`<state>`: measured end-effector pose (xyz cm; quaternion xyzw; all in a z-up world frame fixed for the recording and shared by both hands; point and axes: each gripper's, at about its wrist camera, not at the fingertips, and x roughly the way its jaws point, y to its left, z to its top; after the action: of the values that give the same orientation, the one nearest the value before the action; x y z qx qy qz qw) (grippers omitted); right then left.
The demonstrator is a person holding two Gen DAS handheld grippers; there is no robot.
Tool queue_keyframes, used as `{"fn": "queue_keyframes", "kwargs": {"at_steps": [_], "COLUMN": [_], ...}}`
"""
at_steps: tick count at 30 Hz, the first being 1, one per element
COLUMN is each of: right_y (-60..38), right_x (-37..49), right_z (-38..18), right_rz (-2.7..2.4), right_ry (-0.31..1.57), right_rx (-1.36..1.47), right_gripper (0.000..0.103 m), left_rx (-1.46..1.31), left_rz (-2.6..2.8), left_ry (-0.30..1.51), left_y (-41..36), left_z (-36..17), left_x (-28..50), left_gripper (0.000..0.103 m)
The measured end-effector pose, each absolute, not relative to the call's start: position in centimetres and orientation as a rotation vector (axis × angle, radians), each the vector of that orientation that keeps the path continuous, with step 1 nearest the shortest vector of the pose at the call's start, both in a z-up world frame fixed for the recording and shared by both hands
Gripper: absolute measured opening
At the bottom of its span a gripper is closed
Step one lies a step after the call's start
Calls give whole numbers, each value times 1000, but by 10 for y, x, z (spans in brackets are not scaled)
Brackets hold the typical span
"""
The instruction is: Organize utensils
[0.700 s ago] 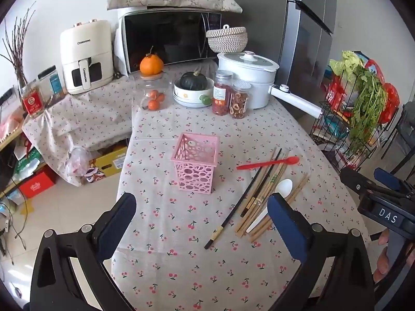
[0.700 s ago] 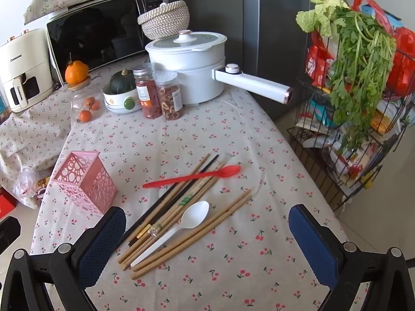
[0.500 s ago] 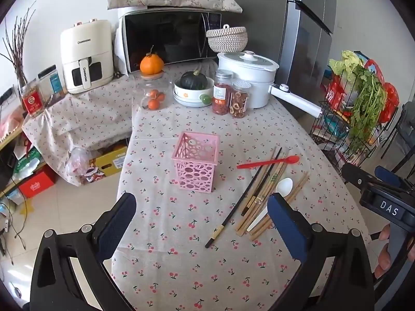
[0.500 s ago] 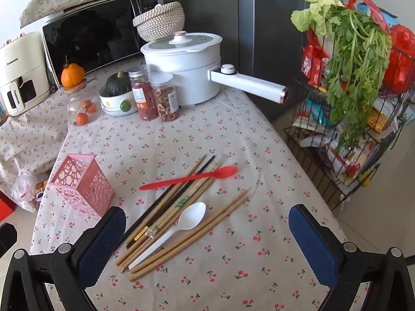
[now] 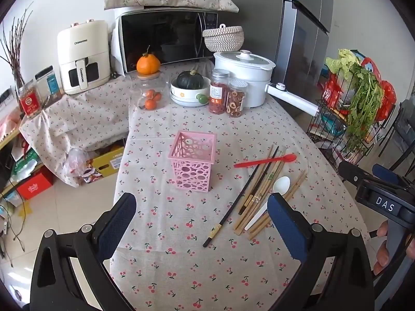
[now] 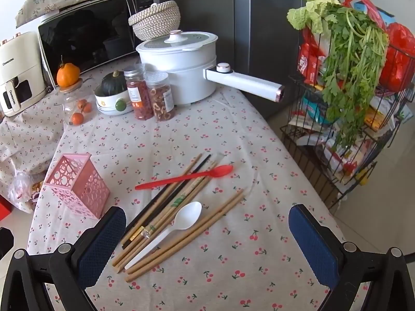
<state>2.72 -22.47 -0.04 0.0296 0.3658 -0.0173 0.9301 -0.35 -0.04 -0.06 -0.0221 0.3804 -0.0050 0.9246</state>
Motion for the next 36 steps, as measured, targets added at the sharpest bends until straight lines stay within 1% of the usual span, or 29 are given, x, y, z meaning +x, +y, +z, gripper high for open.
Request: {"fn": "queue_keyframes", "kwargs": {"at_steps": [36], "right_y": [-226], "right_x": [30], "right_z": [2], "right_rz": [-49], "right_ry": [745], "right_rx": [80], "right_gripper": [103], "left_rx": [-46], "left_rz": [-7], "left_ry": [774], "left_y": [2], "left_z": [-2], "left_x": [-4], "left_gripper": [102]}}
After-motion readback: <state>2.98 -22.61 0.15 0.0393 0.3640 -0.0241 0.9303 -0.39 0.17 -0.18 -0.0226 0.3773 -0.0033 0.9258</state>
